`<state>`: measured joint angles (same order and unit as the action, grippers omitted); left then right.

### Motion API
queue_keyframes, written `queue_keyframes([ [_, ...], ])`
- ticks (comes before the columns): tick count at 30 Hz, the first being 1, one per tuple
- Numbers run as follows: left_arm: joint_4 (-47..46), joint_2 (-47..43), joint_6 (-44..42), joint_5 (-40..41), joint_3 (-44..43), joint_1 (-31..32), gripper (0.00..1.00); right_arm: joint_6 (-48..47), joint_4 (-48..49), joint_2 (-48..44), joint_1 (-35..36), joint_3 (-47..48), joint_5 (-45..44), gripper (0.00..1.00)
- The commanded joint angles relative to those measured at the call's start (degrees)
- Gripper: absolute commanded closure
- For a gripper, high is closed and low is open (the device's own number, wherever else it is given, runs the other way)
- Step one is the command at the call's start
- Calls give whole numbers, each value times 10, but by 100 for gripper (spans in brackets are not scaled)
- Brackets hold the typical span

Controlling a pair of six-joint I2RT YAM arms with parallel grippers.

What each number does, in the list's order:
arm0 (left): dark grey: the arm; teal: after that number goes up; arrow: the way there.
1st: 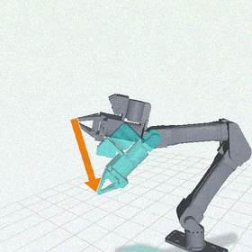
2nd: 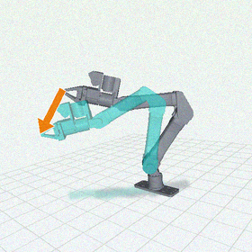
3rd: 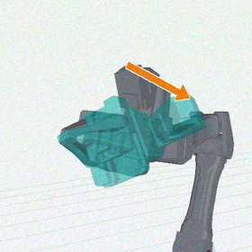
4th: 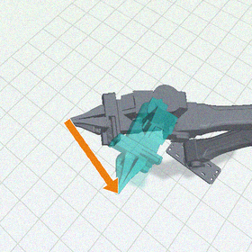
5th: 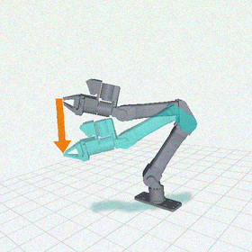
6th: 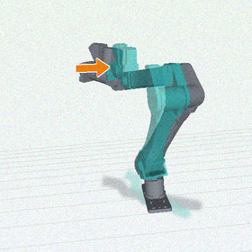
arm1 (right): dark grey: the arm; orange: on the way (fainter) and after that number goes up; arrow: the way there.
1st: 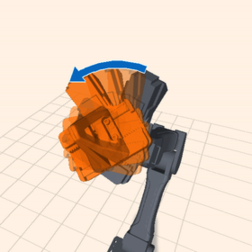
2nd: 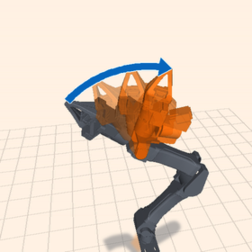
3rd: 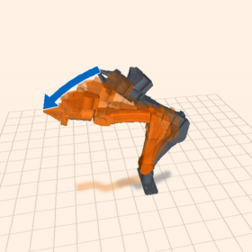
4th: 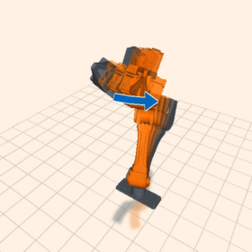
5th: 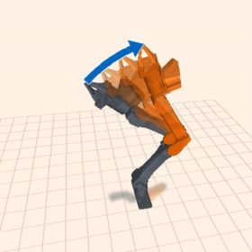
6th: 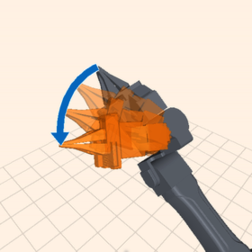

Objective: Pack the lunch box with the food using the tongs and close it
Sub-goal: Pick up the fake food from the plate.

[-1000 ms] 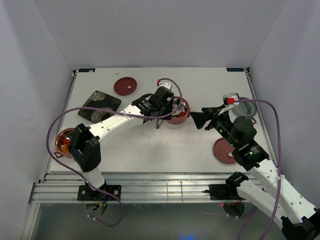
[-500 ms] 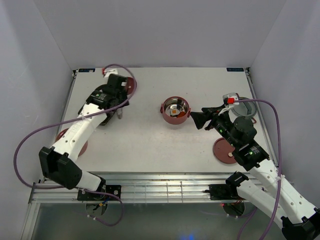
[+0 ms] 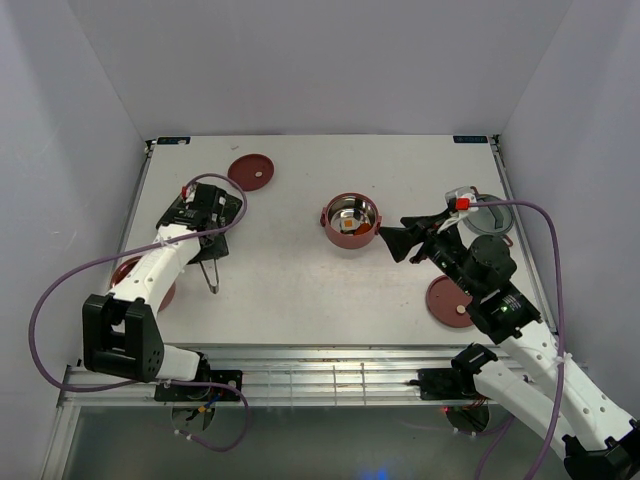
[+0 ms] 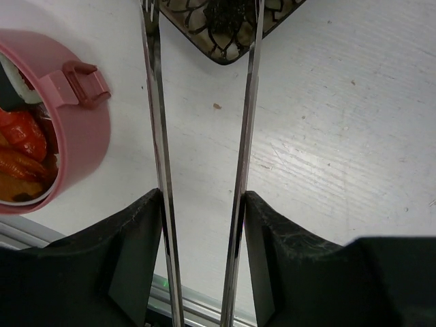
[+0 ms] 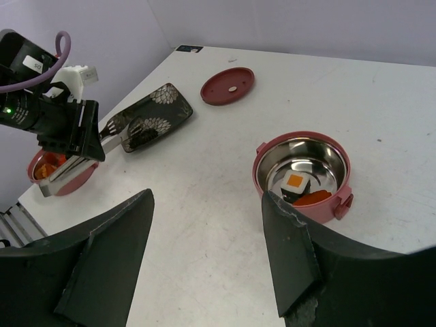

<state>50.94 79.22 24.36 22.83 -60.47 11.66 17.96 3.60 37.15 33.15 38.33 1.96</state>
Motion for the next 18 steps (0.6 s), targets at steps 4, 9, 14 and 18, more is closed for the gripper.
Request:
queue_keyframes([
  [4,-39,-28,-26,-21,-4,-6,41,2,26,-13,3,-3,2,29],
  [9,-38,-28,-27,-30,-15,-6,42,1,26,-9,3,-3,0,29],
  [14,-30,-37,-32,-43,-32,-6,43,1,26,-10,3,-3,-4,29],
  [18,-20,-37,-33,-49,-41,-5,44,1,26,-8,3,-3,-5,29],
])
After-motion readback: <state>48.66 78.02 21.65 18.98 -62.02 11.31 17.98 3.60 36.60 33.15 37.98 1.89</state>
